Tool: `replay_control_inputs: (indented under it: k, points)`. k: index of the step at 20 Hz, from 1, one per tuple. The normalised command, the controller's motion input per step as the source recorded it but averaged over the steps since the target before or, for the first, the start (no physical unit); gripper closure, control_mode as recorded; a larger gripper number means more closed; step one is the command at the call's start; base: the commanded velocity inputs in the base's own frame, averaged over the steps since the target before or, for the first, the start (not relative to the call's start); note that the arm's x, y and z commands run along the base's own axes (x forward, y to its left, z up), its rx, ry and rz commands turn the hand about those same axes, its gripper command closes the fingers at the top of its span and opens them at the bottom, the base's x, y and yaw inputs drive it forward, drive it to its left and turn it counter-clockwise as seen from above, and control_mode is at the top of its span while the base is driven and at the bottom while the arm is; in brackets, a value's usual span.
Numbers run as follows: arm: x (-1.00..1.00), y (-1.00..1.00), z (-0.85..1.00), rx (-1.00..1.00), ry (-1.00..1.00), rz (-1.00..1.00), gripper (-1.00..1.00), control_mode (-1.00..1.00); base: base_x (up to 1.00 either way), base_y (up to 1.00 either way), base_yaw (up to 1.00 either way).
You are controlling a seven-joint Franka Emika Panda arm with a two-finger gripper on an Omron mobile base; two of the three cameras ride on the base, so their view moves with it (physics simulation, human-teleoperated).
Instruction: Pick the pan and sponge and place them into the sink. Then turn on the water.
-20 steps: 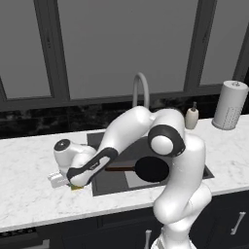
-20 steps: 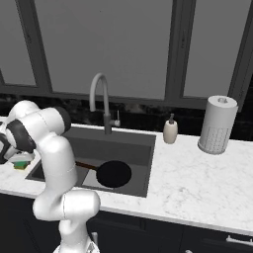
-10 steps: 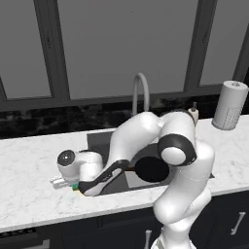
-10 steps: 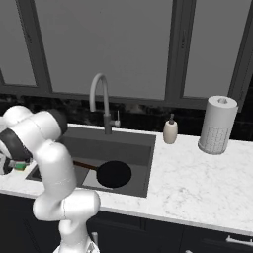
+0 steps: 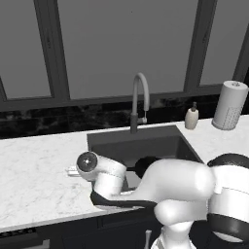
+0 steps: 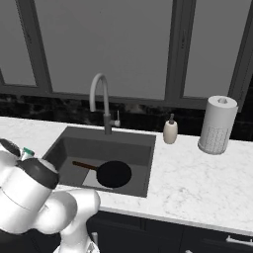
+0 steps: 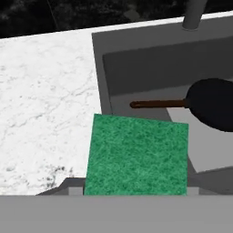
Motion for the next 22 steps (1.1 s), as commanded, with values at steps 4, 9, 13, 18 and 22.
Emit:
replay_control_inputs:
  k: [4, 9, 13, 18, 22]
  points:
    - [-0.21, -0.84, 1.00, 0.28, 0.00, -0.15, 1.00, -1.00, 0.00, 0.00, 0.00]
    - [-0.41, -1.00, 0.94, 0.30, -0.02, -0.17, 1.00, -1.00, 0.00, 0.00, 0.00]
    - [-0.28, -0.95, 0.99, 0.27, 0.00, -0.19, 1.00, -1.00, 0.00, 0.00, 0.00]
    - [-0.22, -0.87, 0.95, 0.23, 0.09, -0.20, 1.00, -1.00, 0.00, 0.00, 0.00]
    - [-0.15, -0.84, 0.84, 0.17, 0.20, -0.18, 1.00, -1.00, 0.00, 0.00, 0.00]
